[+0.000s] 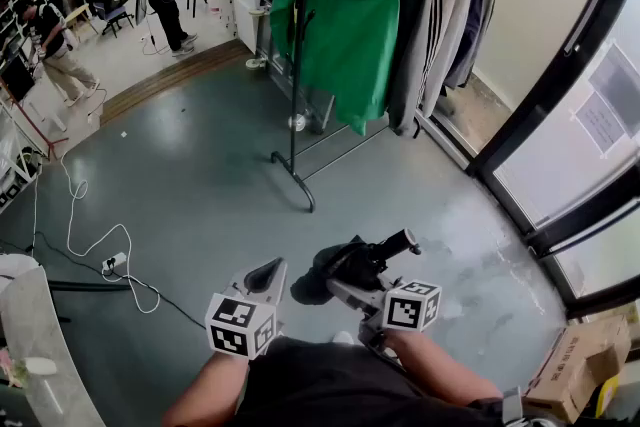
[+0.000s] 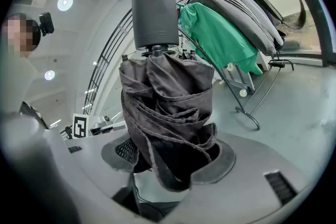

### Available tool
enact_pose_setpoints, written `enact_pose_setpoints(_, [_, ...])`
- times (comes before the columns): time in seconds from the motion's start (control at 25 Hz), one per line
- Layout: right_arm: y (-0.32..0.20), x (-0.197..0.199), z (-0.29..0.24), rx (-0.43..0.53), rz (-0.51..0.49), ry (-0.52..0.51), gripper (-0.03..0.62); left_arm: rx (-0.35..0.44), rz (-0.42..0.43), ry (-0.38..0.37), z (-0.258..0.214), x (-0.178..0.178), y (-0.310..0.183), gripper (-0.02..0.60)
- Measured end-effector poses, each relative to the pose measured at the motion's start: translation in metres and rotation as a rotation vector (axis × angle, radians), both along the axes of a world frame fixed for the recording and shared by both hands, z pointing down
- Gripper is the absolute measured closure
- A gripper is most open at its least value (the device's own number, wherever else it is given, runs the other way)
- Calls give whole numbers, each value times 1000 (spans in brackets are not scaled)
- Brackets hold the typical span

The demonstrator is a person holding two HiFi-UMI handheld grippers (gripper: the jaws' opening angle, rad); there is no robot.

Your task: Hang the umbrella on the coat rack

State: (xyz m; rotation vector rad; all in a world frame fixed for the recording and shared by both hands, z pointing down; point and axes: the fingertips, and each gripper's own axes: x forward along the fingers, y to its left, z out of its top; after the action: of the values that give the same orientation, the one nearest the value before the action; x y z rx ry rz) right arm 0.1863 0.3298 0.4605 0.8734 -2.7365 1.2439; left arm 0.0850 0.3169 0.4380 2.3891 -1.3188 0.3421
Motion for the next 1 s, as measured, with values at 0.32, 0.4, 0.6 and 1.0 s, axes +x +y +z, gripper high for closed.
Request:
enact_pose_setpoints(0.32, [4, -5, 1, 5, -1, 3, 347, 0, -9, 2, -1, -9, 4, 567])
enact_pose_setpoints(0.4, [4, -6, 1, 7, -1, 8, 347, -1, -10, 2, 0, -10, 4, 566])
enact_pose_setpoints(0.6, [7, -9, 4, 26, -23, 31, 347, -3, -11, 4, 3, -14, 6, 566])
enact_pose_setpoints(1.0, [9, -33, 2, 98, -52, 84, 345, -6, -12, 7, 5, -41, 5, 566])
